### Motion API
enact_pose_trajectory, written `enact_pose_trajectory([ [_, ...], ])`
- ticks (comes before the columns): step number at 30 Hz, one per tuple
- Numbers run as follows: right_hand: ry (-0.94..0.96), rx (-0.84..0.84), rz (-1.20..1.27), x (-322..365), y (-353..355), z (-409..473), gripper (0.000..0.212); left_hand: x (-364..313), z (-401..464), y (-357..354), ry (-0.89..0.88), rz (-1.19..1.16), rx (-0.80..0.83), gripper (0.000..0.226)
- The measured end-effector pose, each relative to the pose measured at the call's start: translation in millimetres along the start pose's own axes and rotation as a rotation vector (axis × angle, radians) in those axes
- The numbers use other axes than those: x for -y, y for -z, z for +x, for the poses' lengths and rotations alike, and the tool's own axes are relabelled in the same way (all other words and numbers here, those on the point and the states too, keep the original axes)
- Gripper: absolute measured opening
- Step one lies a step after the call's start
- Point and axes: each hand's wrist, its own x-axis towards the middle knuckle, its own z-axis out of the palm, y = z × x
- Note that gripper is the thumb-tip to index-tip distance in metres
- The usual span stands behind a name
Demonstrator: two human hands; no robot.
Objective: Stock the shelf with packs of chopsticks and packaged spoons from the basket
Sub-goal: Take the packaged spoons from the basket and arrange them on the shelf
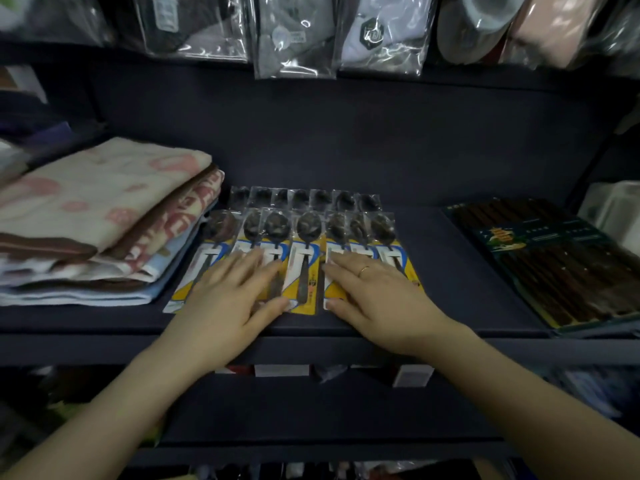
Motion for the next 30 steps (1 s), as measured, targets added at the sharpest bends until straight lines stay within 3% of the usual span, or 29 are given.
enact_pose_trajectory([
  [3, 0.017, 0.070, 0.011, 10.3, -9.0, 8.0, 0.059, 13.7, -5.3, -2.0, 0.103, 0.017, 0.078, 0.113],
  [8, 0.022, 0.079, -0.074, 15.2, -2.4, 12.2, 0.058, 22.4, -1.8, 2.8, 0.060, 0.047, 0.121, 0.112],
  [13, 0.047, -0.016, -0.025, 23.0, 9.4, 31.8, 0.061, 24.9, 0.6, 6.8, -0.007, 0.136, 0.138, 0.113],
  [17, 0.194, 0.126, -0.060, 37.2, 7.9, 51.5, 0.069, 41.2, -1.3, 9.8, -0.032, -0.080, 0.104, 0.116],
  [21, 0.162, 0.154, -0.069, 39.4, -2.0, 51.6, 0.067, 53.8, -6.0, 9.1, -0.079, -0.140, 0.167, 0.125],
  [30, 0.114, 0.035, -0.101, 51.1, -11.8, 51.2, 0.060, 53.3, 1.6, 6.2, -0.106, -0.083, 0.116, 0.101],
])
